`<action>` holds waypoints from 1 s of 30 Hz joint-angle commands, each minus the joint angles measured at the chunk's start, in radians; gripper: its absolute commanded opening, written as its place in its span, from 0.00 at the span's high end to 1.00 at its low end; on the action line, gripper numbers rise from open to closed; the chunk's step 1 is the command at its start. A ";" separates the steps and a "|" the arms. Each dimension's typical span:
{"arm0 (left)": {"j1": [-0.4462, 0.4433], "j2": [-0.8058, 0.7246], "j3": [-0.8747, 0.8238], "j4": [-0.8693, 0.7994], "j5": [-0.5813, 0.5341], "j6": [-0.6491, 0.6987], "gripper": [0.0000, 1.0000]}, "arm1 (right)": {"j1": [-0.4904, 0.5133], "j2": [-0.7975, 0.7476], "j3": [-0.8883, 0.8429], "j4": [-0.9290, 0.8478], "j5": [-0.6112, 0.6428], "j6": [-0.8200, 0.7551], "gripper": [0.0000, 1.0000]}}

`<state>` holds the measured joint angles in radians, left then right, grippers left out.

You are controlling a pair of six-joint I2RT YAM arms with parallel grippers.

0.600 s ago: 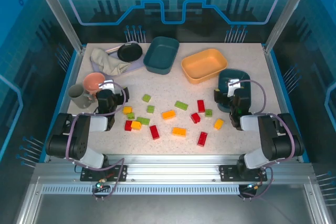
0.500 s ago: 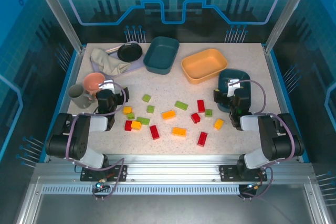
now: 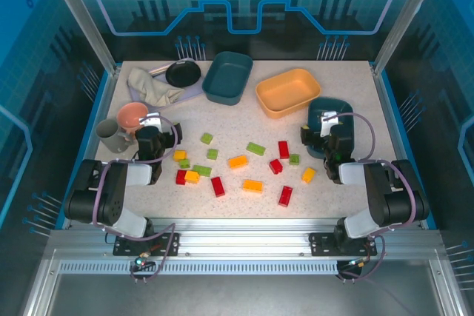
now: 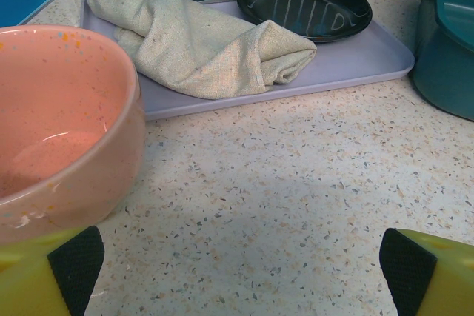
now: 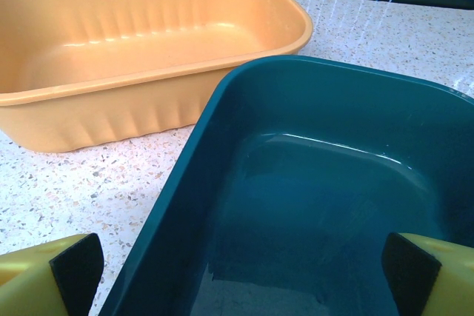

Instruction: Sort the legos into containers by color

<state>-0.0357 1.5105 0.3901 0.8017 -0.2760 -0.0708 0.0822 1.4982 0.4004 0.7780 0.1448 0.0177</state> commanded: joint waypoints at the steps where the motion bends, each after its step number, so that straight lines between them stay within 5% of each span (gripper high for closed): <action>1: -0.005 0.005 0.002 0.027 -0.017 0.018 0.01 | -0.018 0.005 0.014 0.010 -0.014 -0.004 0.00; 7: -0.004 -0.001 -0.002 0.037 0.007 0.026 0.01 | -0.018 0.002 0.014 0.014 -0.010 -0.004 0.00; 9: -0.025 -0.086 0.050 -0.117 0.053 0.073 0.01 | -0.003 -0.075 0.060 -0.128 0.074 0.009 0.00; 11: -0.072 -0.186 0.165 -0.371 -0.048 0.067 0.01 | 0.015 -0.160 0.141 -0.310 0.140 0.014 0.00; 19: -0.290 -0.372 0.480 -0.616 -0.233 0.019 0.01 | 0.093 -0.356 0.527 -0.652 0.307 0.071 0.00; 21: -0.293 -0.350 0.615 -0.758 -0.241 -0.130 0.01 | 0.059 -0.303 0.694 -0.910 0.288 0.323 0.00; 23: -0.268 -0.285 0.836 -1.159 -0.229 -0.476 0.01 | -0.005 -0.201 0.883 -1.355 0.243 0.670 0.00; 26: -0.188 -0.132 1.011 -1.311 0.044 -0.585 0.01 | -0.092 -0.111 0.944 -1.459 -0.052 0.693 0.15; 30: -0.184 0.147 1.312 -1.599 0.121 -0.583 0.01 | -0.031 -0.105 0.946 -1.493 -0.016 0.651 0.21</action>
<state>-0.2188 1.4906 1.5978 -0.4301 -0.2970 -0.5518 0.0216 1.3777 1.3556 -0.4850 0.2165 0.5922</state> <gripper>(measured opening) 0.988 0.798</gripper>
